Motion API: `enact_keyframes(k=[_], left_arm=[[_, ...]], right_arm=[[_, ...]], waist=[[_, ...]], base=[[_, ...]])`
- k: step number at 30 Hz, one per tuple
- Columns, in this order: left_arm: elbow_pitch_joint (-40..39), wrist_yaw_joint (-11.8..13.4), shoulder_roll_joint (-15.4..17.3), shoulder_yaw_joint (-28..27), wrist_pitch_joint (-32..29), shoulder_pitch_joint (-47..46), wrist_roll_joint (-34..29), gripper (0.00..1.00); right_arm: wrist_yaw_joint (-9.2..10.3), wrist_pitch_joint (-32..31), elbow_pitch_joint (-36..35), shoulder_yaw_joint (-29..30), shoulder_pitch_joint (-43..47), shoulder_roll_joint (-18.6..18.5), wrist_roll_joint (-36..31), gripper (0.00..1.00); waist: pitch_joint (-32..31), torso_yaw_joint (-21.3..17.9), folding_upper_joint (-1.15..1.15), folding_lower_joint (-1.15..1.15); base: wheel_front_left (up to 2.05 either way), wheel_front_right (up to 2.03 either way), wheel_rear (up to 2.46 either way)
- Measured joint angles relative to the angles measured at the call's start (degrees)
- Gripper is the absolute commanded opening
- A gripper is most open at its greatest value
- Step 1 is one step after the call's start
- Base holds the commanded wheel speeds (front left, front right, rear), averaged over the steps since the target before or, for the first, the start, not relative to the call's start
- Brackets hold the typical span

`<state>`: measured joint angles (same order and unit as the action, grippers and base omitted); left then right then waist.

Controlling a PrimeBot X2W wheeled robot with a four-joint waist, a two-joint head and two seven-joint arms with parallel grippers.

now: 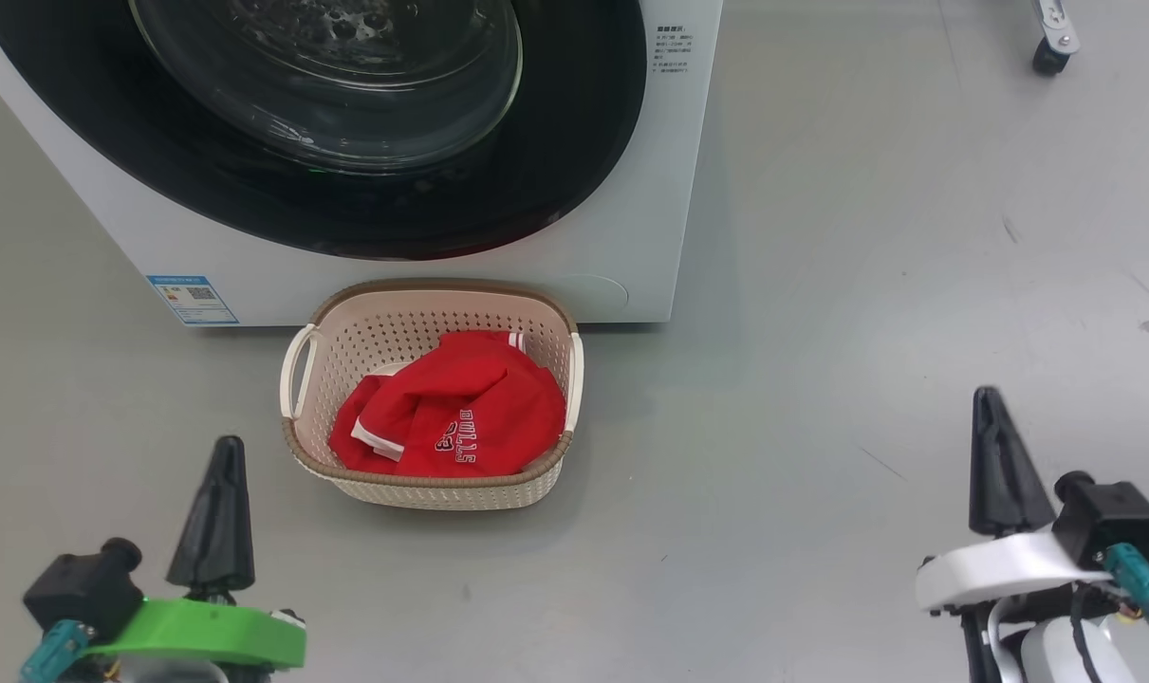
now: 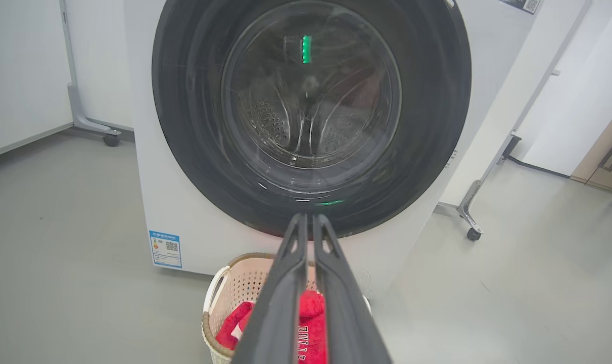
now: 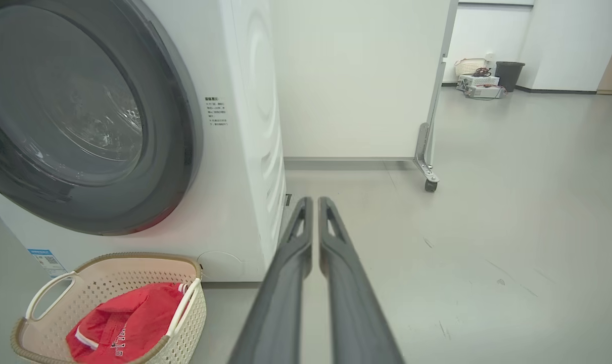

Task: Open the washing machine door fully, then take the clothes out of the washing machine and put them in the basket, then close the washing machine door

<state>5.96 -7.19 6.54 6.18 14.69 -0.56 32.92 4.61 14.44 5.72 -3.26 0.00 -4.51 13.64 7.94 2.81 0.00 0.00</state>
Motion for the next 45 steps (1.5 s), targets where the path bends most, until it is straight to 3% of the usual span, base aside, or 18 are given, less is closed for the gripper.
enact_keyframes(k=[9,45], left_arm=[[1.4,0.0,-0.89,0.55,-0.53,0.68,2.68,0.0],[3.38,0.03,-1.45,-2.12,-7.08,0.6,25.62,0.0]], right_arm=[[-0.49,0.0,1.59,-0.49,1.39,0.78,2.8,0.0],[-4.22,-6.72,3.33,2.34,1.09,0.83,33.43,0.0]], waist=[[-0.21,-0.1,0.0,0.0],[-3.19,-1.17,0.0,0.0]], base=[[0.0,0.0,0.0],[0.0,0.0,0.0]])
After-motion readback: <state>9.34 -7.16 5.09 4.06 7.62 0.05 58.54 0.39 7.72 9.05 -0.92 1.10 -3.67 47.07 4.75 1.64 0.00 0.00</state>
